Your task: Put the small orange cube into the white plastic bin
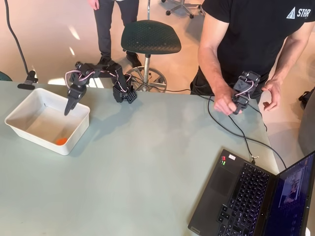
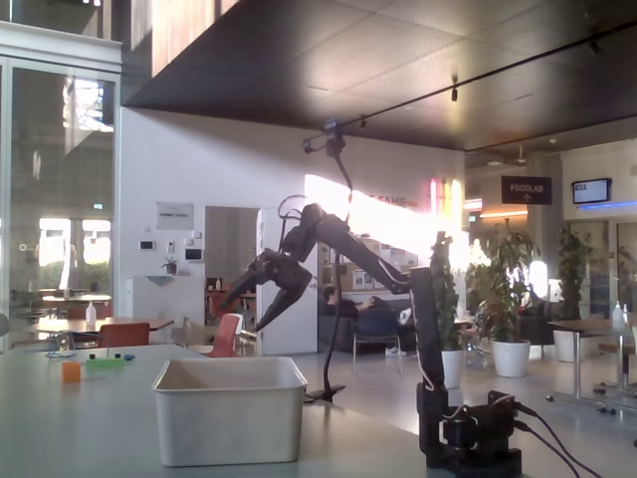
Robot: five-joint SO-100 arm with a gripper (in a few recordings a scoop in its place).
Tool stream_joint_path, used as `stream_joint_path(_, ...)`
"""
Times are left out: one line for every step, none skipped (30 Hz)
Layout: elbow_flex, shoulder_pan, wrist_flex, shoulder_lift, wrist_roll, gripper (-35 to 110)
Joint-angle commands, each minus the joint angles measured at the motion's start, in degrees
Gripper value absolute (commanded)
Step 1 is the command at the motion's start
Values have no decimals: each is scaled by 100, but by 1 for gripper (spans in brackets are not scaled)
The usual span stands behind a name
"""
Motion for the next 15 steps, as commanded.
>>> stream_joint_path(-193,-316,396,466,26,27)
stream_joint_path(-193,-439,457,598,53,24)
stream_joint_path(-185,-562,466,747,62,22)
stream_joint_path(-185,-686,466,914,62,20)
stream_joint_path(-132,-782,466,1099,62,19)
stream_joint_path(-105,-879,475,1283,62,18)
stream_joint_path(-105,-967,475,1441,70,18)
stream_joint_path(-105,-1028,475,1591,70,18)
stream_joint_path(-105,-1055,475,1740,70,18)
stream_joint_path(-97,-1063,475,1890,88,18)
stream_joint_path(-97,-1063,475,2013,132,18)
stream_joint_path(-97,-1063,475,2127,202,17)
stream_joint_path(-88,-1063,492,2206,290,16)
stream_joint_path(-62,-1063,492,2276,369,14)
stream_joint_path(9,-1063,492,2338,422,12)
